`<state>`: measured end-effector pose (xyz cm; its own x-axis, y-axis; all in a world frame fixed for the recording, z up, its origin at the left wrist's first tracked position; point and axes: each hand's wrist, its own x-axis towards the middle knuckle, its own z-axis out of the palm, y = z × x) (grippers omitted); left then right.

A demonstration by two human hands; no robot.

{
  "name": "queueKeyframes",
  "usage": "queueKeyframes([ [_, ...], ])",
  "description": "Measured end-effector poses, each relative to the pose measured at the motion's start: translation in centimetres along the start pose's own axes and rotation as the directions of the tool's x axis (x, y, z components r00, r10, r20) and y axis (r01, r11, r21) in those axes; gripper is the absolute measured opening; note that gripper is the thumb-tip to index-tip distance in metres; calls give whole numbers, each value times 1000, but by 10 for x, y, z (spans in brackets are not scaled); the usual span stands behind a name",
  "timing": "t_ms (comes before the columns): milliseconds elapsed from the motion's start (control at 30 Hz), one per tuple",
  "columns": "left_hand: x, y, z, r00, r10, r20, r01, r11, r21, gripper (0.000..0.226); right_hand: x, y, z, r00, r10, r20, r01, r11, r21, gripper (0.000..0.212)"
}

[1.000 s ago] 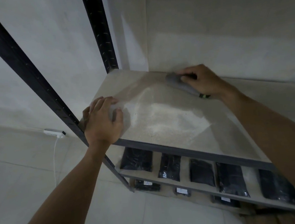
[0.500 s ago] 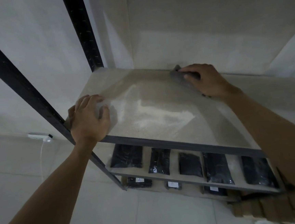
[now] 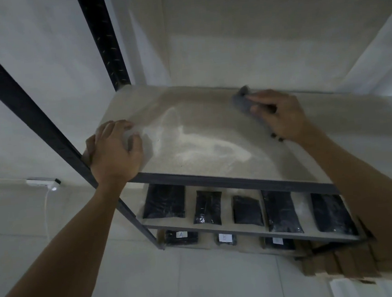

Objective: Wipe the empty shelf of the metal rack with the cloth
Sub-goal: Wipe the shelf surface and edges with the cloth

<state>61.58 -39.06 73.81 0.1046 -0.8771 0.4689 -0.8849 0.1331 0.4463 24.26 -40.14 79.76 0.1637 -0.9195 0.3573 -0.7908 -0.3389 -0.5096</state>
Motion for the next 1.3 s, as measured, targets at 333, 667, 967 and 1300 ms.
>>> queueKeyframes([
  [333,3,-3,2,1000,-5,3,5,1000,-9,31,-44,-33,27,998,-62,31,67,982,-174,32],
  [667,2,-5,4,1000,-19,17,19,1000,0,29,-5,-18,16,1000,16,-19,-17,998,-61,31],
  [967,1,-2,2,1000,-22,1,22,1000,-11,28,-27,-33,49,997,-31,65,47,966,-255,43],
  [1300,2,-1,1,999,-34,14,34,999,-7,29,-83,-99,60,974,-118,194,115,993,25,35],
])
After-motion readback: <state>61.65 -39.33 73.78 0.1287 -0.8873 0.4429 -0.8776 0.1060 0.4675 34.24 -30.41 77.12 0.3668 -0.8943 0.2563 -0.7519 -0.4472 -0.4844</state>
